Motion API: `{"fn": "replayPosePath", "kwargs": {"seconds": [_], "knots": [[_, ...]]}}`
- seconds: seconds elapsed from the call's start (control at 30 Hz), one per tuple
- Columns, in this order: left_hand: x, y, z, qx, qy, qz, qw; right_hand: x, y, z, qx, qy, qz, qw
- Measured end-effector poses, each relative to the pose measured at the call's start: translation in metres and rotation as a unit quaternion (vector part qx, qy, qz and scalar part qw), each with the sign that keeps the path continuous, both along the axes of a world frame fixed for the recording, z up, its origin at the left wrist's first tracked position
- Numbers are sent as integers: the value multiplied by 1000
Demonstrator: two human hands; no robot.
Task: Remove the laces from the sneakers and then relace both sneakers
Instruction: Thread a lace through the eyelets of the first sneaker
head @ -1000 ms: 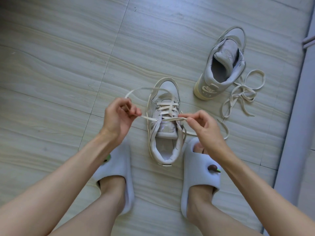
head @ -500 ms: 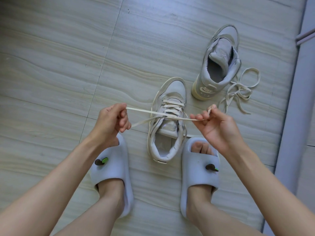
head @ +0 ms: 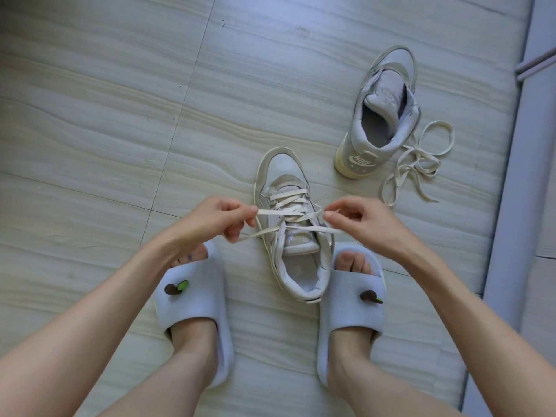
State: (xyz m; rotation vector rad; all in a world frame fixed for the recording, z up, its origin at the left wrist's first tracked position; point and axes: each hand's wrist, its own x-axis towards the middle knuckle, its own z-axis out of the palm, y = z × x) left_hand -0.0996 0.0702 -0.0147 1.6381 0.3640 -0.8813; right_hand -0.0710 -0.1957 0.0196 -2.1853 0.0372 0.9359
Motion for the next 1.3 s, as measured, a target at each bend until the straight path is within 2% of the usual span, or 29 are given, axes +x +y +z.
{"fn": "replayPosePath", "kwargs": {"seconds": [0.07,0.17,0.23,0.33,0.4,0.43,0.53,0.57,0.63,0.77,0.83,0.93,1.03,1.1,1.17,1.3], "knots": [[0,-4,-5,-46,-12,83,995,3,-5,3,-43,18,21,999],[0,-11,-9,-122,5,155,980,10,-26,10,-54,49,-8,997],[1,-14,-10,-144,15,173,974,10,-39,12,-30,43,-62,997],[1,-20,-9,-151,21,169,974,4,-44,3,42,31,-198,979],[-1,-23,-7,-153,23,152,976,2,-40,-3,116,38,-290,949],[-2,-25,-7,-154,21,141,978,2,-36,-5,178,72,-336,922],[0,-31,-3,-142,0,115,983,1,-20,-3,390,237,-402,794],[1,-33,-1,-132,-6,114,985,1,-15,-2,425,260,-403,768],[4,-36,1,-110,-12,130,985,4,-8,0,440,259,-423,749],[6,-39,2,-79,-8,151,985,11,-16,0,375,239,-515,733],[5,-40,3,-62,-2,123,990,10,-23,-4,324,221,-524,756],[5,-42,2,-24,5,80,996,3,-22,-13,235,172,-460,839],[6,-46,1,1,-7,48,999,-5,-13,-17,123,136,-300,936],[4,-50,2,3,-28,26,999,-6,-7,-17,26,95,-156,983],[0,-54,0,36,-59,1,998,-6,-2,-16,-62,31,-52,996],[-8,-63,-3,106,-120,-16,987,-4,-4,-11,-155,-22,29,987]]}}
